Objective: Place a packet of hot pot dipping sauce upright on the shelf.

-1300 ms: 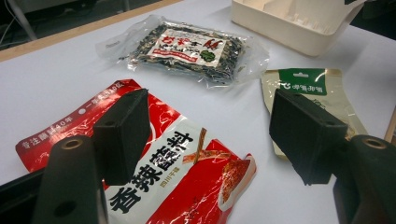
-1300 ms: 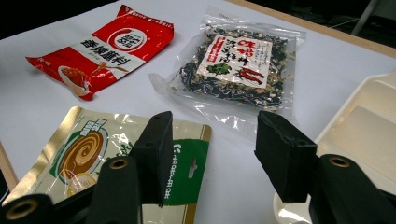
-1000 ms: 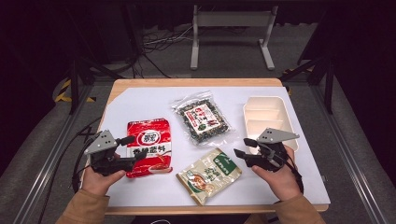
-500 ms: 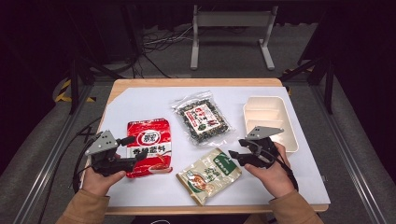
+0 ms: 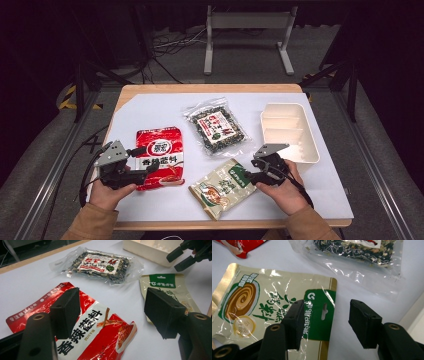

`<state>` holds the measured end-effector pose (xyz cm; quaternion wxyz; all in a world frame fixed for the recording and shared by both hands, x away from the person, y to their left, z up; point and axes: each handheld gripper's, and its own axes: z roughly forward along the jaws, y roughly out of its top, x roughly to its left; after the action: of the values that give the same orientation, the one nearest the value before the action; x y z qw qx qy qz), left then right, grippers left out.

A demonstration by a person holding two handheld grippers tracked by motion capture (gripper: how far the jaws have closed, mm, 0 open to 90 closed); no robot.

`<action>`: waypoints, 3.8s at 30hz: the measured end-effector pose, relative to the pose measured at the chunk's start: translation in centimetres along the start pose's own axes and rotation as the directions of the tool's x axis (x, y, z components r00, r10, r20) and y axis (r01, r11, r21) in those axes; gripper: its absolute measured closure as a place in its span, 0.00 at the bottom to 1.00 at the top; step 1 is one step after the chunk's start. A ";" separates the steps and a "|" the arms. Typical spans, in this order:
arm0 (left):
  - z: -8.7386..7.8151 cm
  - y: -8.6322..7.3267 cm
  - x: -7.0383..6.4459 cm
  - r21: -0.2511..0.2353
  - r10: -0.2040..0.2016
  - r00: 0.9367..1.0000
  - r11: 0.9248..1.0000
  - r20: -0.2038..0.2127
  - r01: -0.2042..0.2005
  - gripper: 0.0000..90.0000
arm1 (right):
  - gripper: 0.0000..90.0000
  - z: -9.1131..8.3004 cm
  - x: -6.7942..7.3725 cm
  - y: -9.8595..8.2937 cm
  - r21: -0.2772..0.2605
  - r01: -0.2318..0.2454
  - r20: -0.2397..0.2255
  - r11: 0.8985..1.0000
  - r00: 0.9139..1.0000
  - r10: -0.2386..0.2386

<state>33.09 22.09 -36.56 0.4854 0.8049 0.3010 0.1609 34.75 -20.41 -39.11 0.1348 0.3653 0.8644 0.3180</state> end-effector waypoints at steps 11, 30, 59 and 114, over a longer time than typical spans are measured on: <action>0.2 -0.1 -0.1 0.008 0.001 1.000 1.000 0.002 -0.001 0.33 | 0.52 1.2 0.0 -0.7 0.073 -0.006 -0.019 0.997 1.000 0.008; 0.3 -0.1 -0.2 0.001 0.012 1.000 1.000 -0.004 -0.012 0.35 | 0.55 2.4 -0.4 -1.3 0.148 -0.067 -0.134 0.987 0.987 0.087; 0.5 -0.1 -0.2 0.024 -0.015 1.000 1.000 0.003 0.015 0.40 | 1.00 0.9 -0.1 -0.6 0.103 -0.056 -0.211 0.993 0.974 0.076; 1.4 0.3 -0.7 0.044 0.015 0.997 0.999 0.078 -0.019 0.46 | 1.00 -8.1 3.0 7.8 -0.030 0.182 -0.164 0.983 0.969 -0.185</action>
<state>33.44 20.63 -36.95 0.4775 0.8236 0.2785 0.1269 33.13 -17.83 -27.87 0.0937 0.2551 0.9004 0.3397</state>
